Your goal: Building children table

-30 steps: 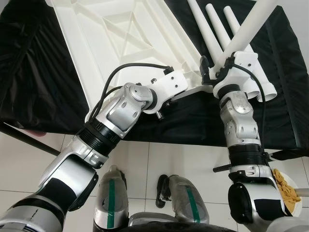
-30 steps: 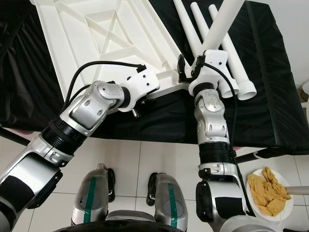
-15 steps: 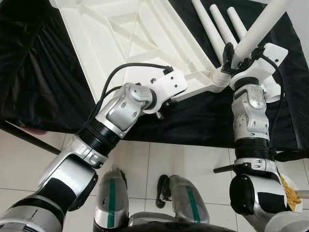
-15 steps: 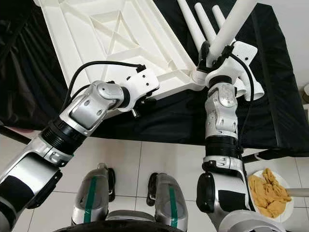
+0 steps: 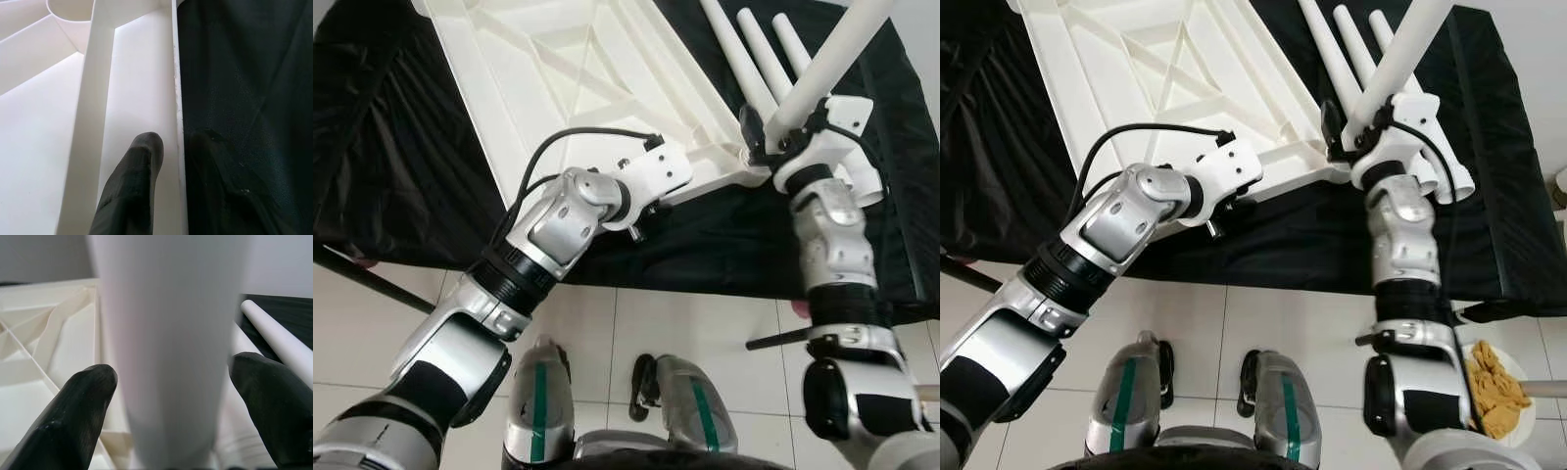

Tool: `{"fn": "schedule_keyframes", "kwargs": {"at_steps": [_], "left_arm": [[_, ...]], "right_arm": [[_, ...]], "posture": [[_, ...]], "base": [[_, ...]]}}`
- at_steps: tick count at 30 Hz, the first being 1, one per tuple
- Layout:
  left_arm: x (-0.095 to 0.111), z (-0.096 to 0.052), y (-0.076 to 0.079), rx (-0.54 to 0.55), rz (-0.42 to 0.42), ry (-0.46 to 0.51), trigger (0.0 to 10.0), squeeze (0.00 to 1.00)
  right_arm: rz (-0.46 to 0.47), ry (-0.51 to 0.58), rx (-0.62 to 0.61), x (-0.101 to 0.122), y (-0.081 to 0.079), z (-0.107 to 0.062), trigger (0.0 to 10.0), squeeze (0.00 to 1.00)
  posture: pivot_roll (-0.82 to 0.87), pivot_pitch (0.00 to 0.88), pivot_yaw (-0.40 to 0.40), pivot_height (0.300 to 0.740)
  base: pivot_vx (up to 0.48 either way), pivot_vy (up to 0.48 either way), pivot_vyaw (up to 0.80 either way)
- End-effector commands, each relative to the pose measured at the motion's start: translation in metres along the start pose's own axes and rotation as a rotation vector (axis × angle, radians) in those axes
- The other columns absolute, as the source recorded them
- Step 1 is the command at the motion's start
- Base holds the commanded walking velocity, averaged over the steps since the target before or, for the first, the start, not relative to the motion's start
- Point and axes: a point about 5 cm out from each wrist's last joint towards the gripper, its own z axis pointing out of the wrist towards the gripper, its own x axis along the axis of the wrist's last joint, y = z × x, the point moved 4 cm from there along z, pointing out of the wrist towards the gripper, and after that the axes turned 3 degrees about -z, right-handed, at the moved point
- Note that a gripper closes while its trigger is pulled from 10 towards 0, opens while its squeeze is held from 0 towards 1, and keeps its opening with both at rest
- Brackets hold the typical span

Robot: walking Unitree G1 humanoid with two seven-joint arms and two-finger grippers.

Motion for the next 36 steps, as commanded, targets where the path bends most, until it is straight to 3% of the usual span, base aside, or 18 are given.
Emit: {"fn": "schedule_keyframes", "kwargs": {"at_steps": [1, 11, 22, 23, 25, 26, 29, 30, 31, 36], "left_arm": [[0.000, 0.000, 0.002, -0.011, 0.003, -0.004, 10.0, 0.00], [0.000, -0.001, -0.001, -0.006, 0.005, -0.005, 10.0, 0.00], [0.000, -0.002, 0.001, -0.011, 0.010, -0.004, 10.0, 0.00], [-0.001, -0.002, 0.001, -0.014, 0.010, -0.003, 10.0, 0.00], [-0.001, -0.003, 0.001, -0.014, 0.009, -0.003, 10.0, 0.00], [-0.001, -0.003, 0.001, -0.013, -0.002, -0.001, 1.2, 0.00], [-0.001, -0.004, 0.001, -0.013, -0.010, 0.001, 1.2, 0.00], [-0.001, -0.004, 0.002, -0.020, -0.013, 0.005, 0.0, 0.00], [0.000, -0.004, 0.003, -0.023, -0.015, 0.008, 0.0, 0.00], [-0.001, -0.004, 0.006, -0.037, -0.002, 0.001, 0.0, 0.00]], "right_arm": [[-0.007, 0.005, 0.057, 0.003, 0.006, 0.000, 10.0, 0.00], [-0.037, -0.052, 0.254, -0.004, 0.006, -0.009, 10.0, 0.00], [-0.035, -0.072, 0.297, -0.009, 0.011, -0.009, 10.0, 0.00], [-0.031, -0.089, 0.303, -0.014, 0.013, -0.010, 4.9, 0.00], [-0.030, -0.093, 0.305, -0.015, 0.014, -0.010, 4.9, 0.00], [-0.030, -0.096, 0.305, -0.016, 0.014, -0.010, 5.0, 0.00], [-0.029, -0.097, 0.307, -0.016, 0.014, -0.011, 5.0, 0.00], [-0.029, -0.100, 0.306, -0.017, 0.015, -0.011, 6.9, 0.00], [-0.031, -0.105, 0.304, -0.018, 0.015, -0.012, 10.0, 0.00], [-0.027, -0.115, 0.304, -0.021, 0.016, -0.013, 10.0, 0.00]], "posture": [[0.03, 0.021, -0.062, 0.740], [0.03, 0.020, -0.062, 0.740], [0.03, 0.024, -0.061, 0.740], [0.04, 0.027, -0.059, 0.740], [0.04, 0.027, -0.059, 0.740], [0.04, 0.029, -0.056, 0.740], [0.04, 0.029, -0.056, 0.740], [0.04, 0.031, -0.055, 0.740], [0.04, 0.031, -0.055, 0.740], [0.03, 0.035, -0.053, 0.740]], "base": [[0.000, 0.000, 0.00], [0.000, 0.000, 0.00], [0.000, 0.000, 0.00], [0.000, 0.000, 0.00], [0.000, 0.000, 0.00], [0.000, 0.000, 0.00], [0.000, 0.000, 0.00], [0.000, 0.000, 0.00], [0.000, 0.000, 0.00], [0.000, 0.000, 0.00]]}}
